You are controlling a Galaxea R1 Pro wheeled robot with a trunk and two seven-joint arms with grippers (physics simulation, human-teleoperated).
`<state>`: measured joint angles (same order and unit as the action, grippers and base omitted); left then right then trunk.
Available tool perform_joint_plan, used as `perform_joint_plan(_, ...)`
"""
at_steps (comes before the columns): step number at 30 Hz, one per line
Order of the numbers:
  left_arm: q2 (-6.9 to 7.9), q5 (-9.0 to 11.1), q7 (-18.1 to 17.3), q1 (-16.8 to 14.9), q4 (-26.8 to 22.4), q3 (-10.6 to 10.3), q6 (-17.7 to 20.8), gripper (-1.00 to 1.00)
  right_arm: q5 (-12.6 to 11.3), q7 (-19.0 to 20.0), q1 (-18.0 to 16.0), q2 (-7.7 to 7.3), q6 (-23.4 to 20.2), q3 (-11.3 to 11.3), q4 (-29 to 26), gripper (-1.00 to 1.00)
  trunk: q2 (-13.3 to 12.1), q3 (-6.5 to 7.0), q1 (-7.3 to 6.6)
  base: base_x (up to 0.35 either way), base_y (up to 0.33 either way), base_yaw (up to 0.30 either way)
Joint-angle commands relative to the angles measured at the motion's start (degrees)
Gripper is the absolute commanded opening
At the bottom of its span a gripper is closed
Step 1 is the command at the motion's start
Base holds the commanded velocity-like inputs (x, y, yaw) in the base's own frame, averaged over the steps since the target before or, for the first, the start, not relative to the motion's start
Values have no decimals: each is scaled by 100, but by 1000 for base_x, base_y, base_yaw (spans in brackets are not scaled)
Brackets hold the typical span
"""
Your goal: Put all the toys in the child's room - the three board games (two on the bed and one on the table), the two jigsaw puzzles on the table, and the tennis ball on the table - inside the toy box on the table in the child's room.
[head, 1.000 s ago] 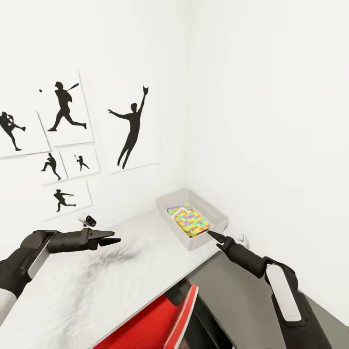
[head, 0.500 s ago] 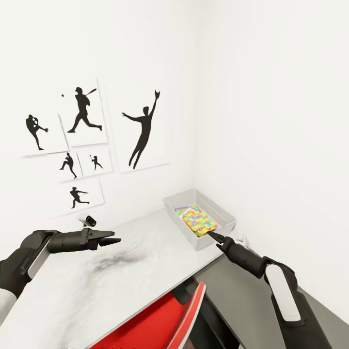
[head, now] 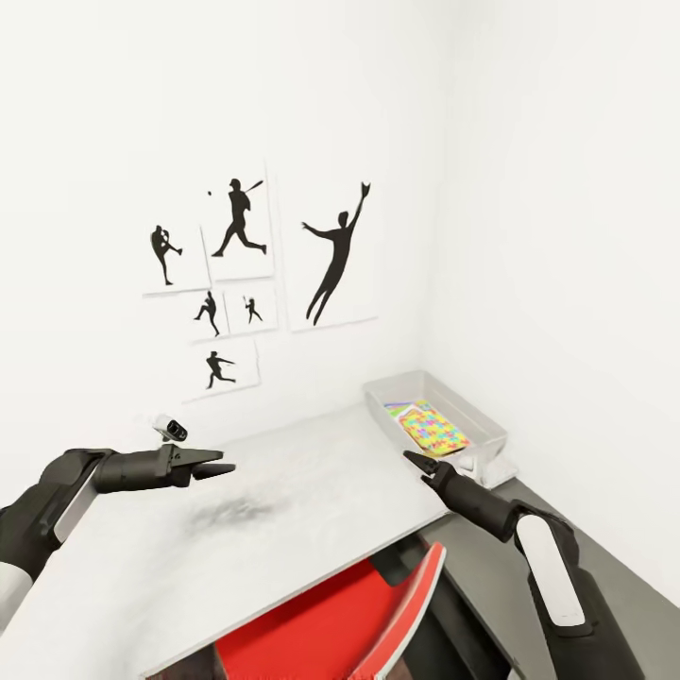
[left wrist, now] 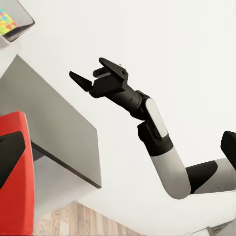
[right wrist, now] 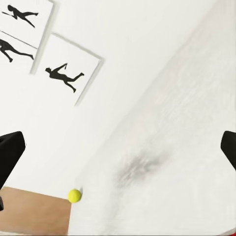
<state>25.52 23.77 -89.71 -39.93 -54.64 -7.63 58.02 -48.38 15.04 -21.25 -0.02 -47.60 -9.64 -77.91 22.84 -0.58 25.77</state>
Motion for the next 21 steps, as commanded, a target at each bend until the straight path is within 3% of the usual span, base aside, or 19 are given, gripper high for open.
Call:
perform_joint_plan(1,5,4,-29,-6,6,-19,61,100,22,29,-2,1,-30,-12,-3,100,8,-6,1,-145,121,281)
perform_joint_plan(21,11,10,-29,-6,6,-15,61,100,30,16,-2,2,-13,5,4,100,8,-4,1,-40,69,285)
